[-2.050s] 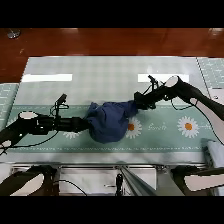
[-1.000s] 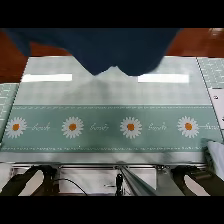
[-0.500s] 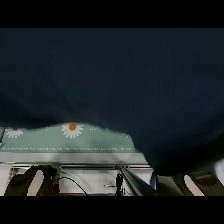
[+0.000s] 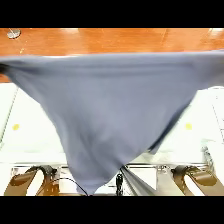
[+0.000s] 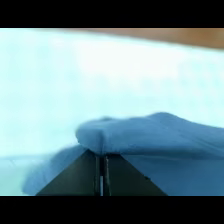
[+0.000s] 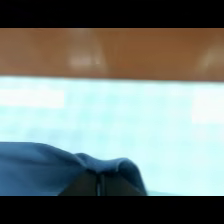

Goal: Fold the shirts.

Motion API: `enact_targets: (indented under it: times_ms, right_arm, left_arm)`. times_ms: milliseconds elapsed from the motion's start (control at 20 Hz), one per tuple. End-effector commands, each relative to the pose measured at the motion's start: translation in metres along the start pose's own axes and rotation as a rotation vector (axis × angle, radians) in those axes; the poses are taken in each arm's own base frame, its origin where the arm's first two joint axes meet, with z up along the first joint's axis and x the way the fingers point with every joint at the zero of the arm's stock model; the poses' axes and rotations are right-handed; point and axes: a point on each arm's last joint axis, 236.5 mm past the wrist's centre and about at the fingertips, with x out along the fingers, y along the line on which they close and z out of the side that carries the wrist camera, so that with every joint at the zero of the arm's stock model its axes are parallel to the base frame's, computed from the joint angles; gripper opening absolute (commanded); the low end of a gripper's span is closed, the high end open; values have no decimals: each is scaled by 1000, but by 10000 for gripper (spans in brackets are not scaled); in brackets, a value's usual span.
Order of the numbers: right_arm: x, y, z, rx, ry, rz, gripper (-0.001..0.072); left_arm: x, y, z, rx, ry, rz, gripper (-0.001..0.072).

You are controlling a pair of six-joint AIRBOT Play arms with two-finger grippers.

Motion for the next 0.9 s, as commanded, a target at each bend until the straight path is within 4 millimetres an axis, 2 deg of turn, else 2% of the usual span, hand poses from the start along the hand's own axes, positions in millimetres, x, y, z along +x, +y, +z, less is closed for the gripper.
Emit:
enact_targets:
  times_ms: [0,150,300,400,500,550,600,650,700,750,850]
  right_arm:
    - [105,-19,-28,60,117,-17,17]
    - [195,-23,-38,150,190,9,17]
    - [268,-23,-59,247,264,42,17]
    - [302,-26,-73,286,315,48,17]
    - [328,-30,-87,354,378,63,18]
    - [335,-34,-92,398,403,75,18]
    - [338,-41,-97,433,423,82,18]
    - [335,-53,-101,449,442,68,68]
    - [327,-69,-108,456,478,48,425]
    - [314,-85,-117,426,531,41,617]
    - [271,-133,-151,363,709,-48,623]
  left_arm:
    - [84,31,-38,-77,111,-27,23]
    - [148,46,-52,-122,182,-22,23]
    - [205,65,-81,-169,276,3,23]
    - [233,79,-96,-195,313,27,23]
    - [249,88,-103,-212,340,40,24]
    - [255,91,-105,-217,354,43,59]
    - [258,93,-107,-219,365,44,265]
    - [258,98,-107,-205,372,56,699]
    - [256,108,-104,-163,374,84,704]
    - [250,124,-99,-101,385,135,704]
    - [234,161,-86,-34,389,233,702]
